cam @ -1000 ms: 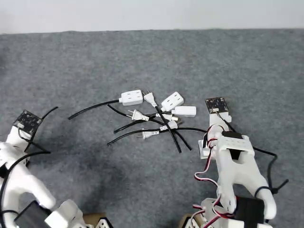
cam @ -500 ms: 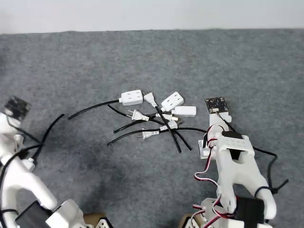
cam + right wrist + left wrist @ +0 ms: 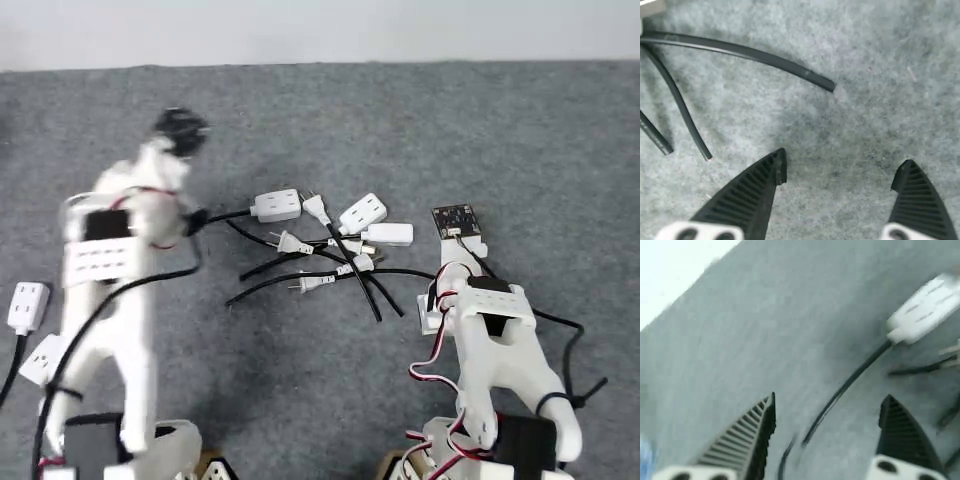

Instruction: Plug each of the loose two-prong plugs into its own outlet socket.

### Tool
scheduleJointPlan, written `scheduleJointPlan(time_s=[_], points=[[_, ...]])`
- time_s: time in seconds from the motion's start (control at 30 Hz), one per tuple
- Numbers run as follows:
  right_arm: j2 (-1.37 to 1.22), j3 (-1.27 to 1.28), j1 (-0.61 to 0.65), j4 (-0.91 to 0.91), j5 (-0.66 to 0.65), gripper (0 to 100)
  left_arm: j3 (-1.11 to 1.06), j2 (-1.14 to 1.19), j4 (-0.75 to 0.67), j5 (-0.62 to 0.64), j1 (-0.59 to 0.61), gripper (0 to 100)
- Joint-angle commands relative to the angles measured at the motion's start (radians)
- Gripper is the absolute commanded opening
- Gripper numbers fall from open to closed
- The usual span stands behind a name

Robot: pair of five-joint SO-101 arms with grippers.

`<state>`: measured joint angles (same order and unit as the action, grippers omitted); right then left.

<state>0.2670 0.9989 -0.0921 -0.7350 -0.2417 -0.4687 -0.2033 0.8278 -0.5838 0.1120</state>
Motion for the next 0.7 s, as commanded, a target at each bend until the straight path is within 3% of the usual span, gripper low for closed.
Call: scheduleJointPlan(time_s=[0.0, 0.17, 0.27, 0.37, 0.67], points=[[0.001, -0.034, 0.012, 0.015, -0.014, 33.9, 0.116, 0.129, -0.032, 0.012, -0.055, 31], [0.001, -0.034, 0.012, 0.016, -0.014, 33.9, 0.331, 0.442, -0.015, 0.012, -0.003, 31], [0.001, -0.034, 0.012, 0.018, -0.014, 33.9, 0.455, 0.571, 0.081, -0.025, 0.006, 31], [0.001, -0.034, 0.012, 0.027, -0.014, 33.9, 0.542, 0.631, 0.163, -0.094, 0.006, 31], [0.001, -0.034, 0.013, 0.028, -0.014, 33.9, 0.598, 0.694, 0.236, -0.199, 0.031, 31]])
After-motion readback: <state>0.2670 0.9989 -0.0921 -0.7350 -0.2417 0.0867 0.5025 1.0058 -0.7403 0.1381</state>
